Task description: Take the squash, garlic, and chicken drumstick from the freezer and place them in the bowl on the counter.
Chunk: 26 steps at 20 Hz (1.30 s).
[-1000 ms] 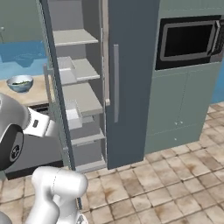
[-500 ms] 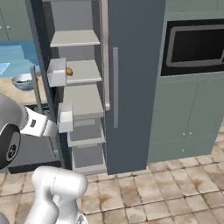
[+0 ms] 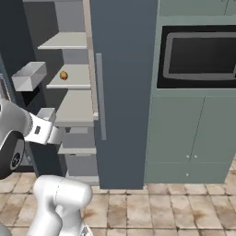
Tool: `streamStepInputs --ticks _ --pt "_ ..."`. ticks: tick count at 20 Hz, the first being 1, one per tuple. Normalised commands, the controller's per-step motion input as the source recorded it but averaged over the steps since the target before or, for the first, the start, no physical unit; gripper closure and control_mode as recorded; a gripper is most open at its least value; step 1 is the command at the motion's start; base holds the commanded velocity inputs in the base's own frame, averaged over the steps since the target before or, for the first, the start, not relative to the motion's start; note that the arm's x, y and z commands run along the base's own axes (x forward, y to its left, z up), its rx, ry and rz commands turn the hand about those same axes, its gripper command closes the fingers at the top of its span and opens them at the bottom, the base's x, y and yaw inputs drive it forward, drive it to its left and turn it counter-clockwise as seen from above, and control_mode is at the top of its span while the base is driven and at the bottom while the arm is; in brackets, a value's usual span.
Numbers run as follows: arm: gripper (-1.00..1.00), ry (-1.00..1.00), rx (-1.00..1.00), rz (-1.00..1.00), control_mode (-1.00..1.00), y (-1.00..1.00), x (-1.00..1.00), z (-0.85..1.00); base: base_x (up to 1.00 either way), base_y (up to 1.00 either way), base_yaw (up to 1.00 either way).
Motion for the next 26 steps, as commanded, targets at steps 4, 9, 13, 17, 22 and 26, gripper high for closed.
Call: streamStepInputs --ticks 4,9,13,17,22,26 --pt "-1.0 0.0 0.0 0.0 1.0 0.0 0.0 0.0 0.35 -0.06 0.12" --pt "-1.0 0.0 0.0 0.0 1.0 0.0 0.0 0.0 0.5 0.14 0.02" --pt "-1.0 0.0 0.0 0.0 1.0 0.0 0.0 0.0 0.55 0.04 0.09" --pt "-1.0 0.0 0.0 0.0 1.0 0.0 0.0 0.0 0.59 0.0 0.13" --pt "-1.0 0.0 0.0 0.0 1.0 0.0 0.0 0.0 0.48 -0.06 0.21" --pt "-1.0 0.0 0.0 0.0 1.0 0.0 0.0 0.0 0.39 -0.34 0.35"
